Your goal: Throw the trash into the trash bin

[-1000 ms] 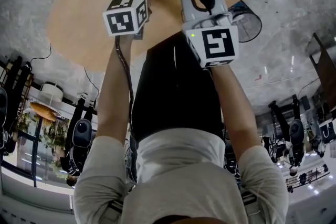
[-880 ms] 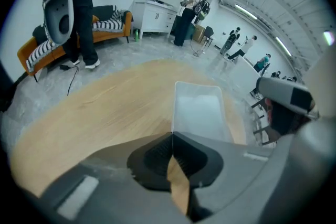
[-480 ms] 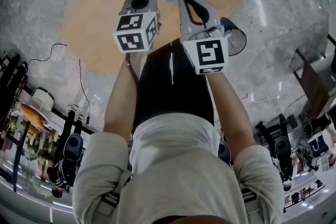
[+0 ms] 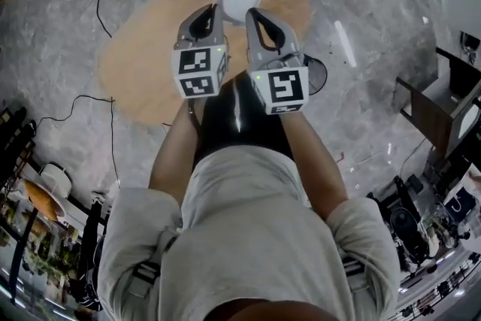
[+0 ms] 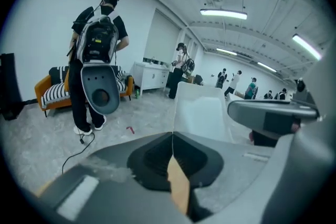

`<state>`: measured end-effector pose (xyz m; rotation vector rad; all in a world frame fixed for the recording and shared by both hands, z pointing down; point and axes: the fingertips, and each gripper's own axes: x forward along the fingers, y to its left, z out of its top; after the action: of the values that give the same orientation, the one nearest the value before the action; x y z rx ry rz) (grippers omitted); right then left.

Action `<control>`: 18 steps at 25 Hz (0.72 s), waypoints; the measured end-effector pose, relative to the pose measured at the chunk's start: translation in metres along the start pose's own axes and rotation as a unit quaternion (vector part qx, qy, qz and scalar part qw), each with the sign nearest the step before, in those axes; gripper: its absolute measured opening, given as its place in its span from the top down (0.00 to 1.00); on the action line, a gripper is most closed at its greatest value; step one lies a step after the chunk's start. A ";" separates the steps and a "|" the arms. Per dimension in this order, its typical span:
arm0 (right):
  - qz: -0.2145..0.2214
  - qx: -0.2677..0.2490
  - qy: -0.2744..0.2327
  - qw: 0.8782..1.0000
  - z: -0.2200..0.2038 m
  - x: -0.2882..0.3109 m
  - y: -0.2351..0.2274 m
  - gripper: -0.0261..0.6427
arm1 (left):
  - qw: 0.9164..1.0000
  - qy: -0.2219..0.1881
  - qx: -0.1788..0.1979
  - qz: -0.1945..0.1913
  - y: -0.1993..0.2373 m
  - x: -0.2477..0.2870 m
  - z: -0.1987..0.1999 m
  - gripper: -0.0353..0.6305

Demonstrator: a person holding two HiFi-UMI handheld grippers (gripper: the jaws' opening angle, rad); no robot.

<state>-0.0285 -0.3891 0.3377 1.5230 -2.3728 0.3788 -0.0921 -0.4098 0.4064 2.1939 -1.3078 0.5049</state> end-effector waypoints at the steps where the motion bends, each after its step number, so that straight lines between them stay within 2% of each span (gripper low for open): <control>1: -0.009 -0.002 -0.009 1.000 0.008 -0.007 0.001 0.95 | 1.000 -0.014 0.000 0.002 0.000 -0.009 0.009 0.92; 5: -0.041 -0.024 -0.046 0.998 0.040 -0.035 0.010 0.95 | 0.998 -0.061 -0.006 0.008 -0.002 -0.048 0.042 0.92; 8: -0.061 -0.031 -0.058 0.996 0.056 -0.052 0.023 0.95 | 0.997 -0.080 -0.004 0.001 -0.005 -0.070 0.055 0.92; 13: -0.075 -0.014 -0.080 0.994 0.069 -0.088 0.027 0.95 | 0.996 -0.085 0.010 -0.032 -0.036 -0.092 0.056 0.92; 18: -0.113 -0.009 -0.088 0.990 0.064 -0.129 0.015 0.95 | 0.994 -0.082 0.033 -0.066 -0.075 -0.103 0.050 0.92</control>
<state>0.0024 -0.2989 0.2283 1.8621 -2.2863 0.1783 -0.0710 -0.3407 0.2900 2.4008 -1.2331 0.3264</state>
